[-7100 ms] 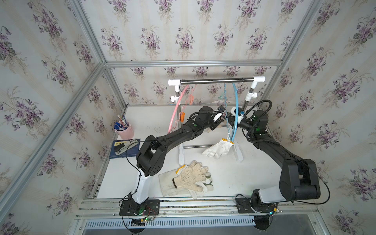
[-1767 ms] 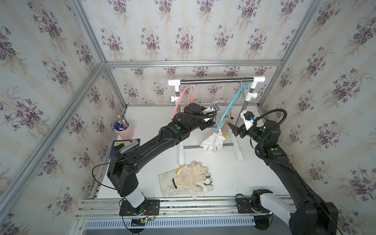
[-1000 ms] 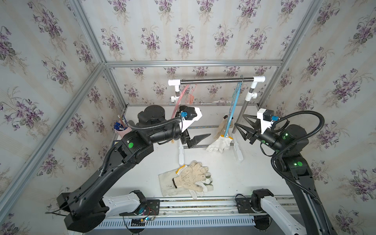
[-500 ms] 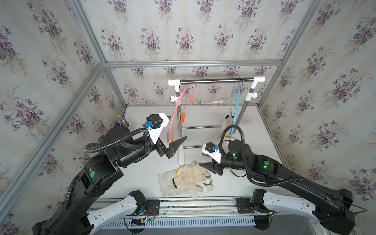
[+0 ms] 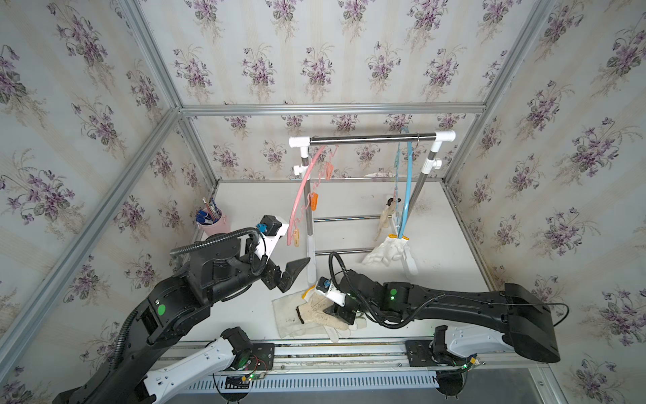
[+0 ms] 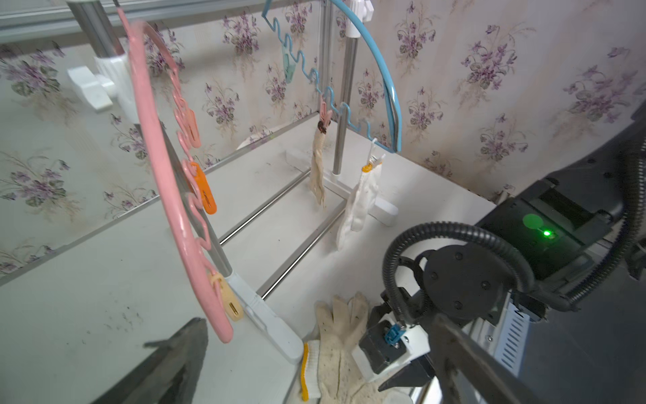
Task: Clip the gloves onto a hanger to dry
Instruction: Pick up the glove from the center of the board.
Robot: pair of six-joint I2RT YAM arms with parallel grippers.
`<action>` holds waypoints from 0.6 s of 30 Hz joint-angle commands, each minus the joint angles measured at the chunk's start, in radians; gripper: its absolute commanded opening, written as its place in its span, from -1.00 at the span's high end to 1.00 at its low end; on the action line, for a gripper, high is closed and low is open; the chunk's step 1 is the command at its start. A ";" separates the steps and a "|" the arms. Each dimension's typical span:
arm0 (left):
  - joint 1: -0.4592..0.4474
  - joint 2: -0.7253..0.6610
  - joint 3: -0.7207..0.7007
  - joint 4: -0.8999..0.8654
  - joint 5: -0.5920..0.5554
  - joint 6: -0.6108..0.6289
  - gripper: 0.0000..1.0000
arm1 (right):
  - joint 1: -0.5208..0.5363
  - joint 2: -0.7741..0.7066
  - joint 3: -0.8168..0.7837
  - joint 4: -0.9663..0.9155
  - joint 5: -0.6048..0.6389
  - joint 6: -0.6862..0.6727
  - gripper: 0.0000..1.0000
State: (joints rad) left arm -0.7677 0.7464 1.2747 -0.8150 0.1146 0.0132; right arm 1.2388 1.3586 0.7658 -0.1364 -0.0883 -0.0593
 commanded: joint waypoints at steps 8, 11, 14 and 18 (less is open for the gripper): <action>0.001 -0.115 -0.008 -0.044 -0.058 -0.012 -1.00 | 0.036 0.202 0.110 -0.009 -0.064 -0.204 0.03; 0.001 -0.113 -0.002 -0.036 -0.077 -0.007 -1.00 | 0.057 0.240 0.130 -0.006 -0.074 -0.214 0.03; 0.001 -0.112 -0.002 -0.032 -0.087 -0.007 -1.00 | 0.072 0.273 0.153 -0.011 -0.074 -0.226 0.03; 0.001 -0.110 -0.001 -0.032 -0.093 -0.010 -1.00 | 0.080 0.312 0.183 -0.014 -0.068 -0.235 0.02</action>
State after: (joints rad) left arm -0.7677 0.6346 1.2682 -0.8566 0.0418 0.0006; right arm 1.3167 1.6558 0.9337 -0.1406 -0.1501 -0.2661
